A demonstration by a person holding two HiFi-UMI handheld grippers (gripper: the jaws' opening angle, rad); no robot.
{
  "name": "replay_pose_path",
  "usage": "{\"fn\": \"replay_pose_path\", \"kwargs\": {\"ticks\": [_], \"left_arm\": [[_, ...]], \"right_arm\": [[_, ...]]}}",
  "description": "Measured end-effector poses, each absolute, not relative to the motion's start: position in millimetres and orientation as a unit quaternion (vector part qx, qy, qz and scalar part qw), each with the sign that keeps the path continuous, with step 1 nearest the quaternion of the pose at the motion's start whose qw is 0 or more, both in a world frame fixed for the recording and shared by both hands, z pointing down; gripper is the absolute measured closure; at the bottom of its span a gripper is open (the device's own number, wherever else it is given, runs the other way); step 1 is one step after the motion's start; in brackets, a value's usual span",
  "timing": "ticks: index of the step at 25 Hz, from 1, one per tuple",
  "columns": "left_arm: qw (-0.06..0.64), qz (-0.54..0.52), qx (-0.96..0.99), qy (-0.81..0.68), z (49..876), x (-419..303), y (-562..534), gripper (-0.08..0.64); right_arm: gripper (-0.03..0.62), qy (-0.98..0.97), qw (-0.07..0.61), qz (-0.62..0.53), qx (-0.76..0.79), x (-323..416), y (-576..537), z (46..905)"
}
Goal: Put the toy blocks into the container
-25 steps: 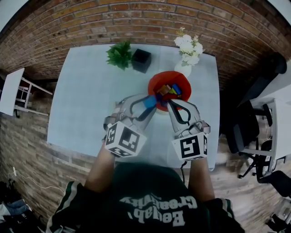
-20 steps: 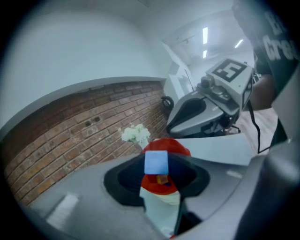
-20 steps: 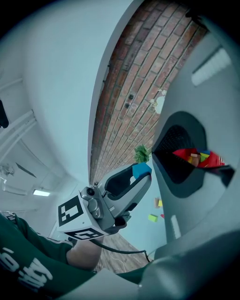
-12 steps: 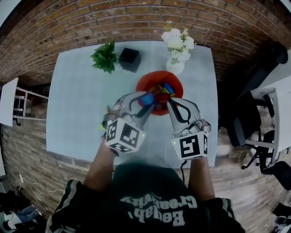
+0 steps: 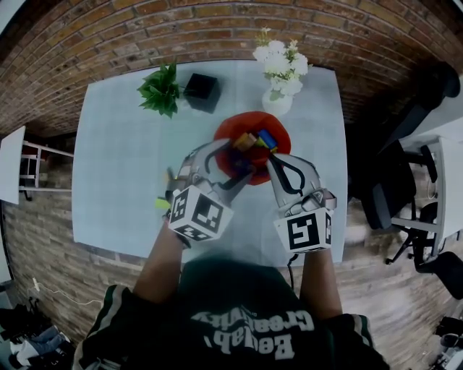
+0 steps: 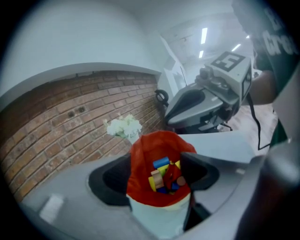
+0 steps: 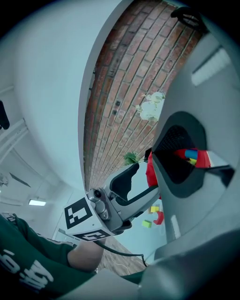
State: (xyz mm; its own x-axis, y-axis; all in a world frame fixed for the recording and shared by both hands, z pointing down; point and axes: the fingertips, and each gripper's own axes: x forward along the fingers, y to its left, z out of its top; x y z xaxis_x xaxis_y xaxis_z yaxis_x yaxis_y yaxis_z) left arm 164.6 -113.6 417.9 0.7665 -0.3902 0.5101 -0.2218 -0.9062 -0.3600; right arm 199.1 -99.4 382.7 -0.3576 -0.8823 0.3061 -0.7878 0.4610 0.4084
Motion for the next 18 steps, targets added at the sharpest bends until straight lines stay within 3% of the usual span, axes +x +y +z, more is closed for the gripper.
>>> {"fn": "replay_pose_path", "kwargs": {"ticks": [6,7,8,9,18], "left_arm": [[0.142,-0.308,-0.927,0.162,421,159,-109,0.239],[0.143,-0.307,-0.925,0.17,420,156,-109,0.326],[0.142,-0.303,-0.925,0.181,418,153,-110,0.514],[0.139,-0.298,-0.925,0.189,416,149,-110,0.557],[0.141,-0.29,-0.925,0.199,404,118,-97,0.557]], "right_arm": [[0.586,-0.818,0.249,-0.099,0.509,195,-98,381],[0.586,-0.818,0.249,-0.098,0.509,194,-97,380],[0.586,-0.818,0.25,-0.099,0.509,193,-96,380],[0.586,-0.818,0.249,-0.099,0.509,192,-95,380],[0.586,-0.82,0.248,-0.108,0.504,163,-82,371]]}}
